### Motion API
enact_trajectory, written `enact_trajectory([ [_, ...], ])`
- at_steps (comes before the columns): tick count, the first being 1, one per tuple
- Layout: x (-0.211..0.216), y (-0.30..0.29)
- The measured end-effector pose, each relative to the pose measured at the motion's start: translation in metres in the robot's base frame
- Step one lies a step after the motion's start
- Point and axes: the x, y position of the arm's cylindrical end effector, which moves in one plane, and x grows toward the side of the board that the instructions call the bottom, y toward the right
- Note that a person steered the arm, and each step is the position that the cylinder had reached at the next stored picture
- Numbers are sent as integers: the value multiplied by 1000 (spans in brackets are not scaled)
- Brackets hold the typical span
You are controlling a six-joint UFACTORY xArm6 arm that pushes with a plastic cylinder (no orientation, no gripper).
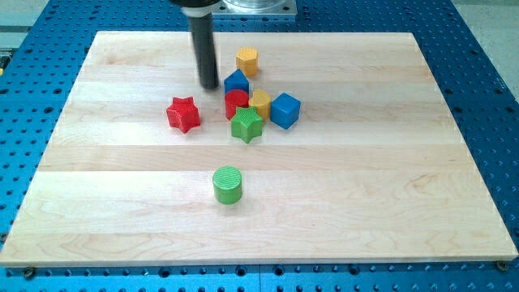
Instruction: Push the hexagon to the top right of the blue cube
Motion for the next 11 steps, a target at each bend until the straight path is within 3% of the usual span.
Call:
enact_trajectory([
  [2,-1,37],
  [3,-3,35],
  [4,-12,-21],
  [6,-33,7],
  [7,-50,29],
  [8,-46,98],
  [9,-10,141],
  [10,-36,159],
  [11,-24,193],
])
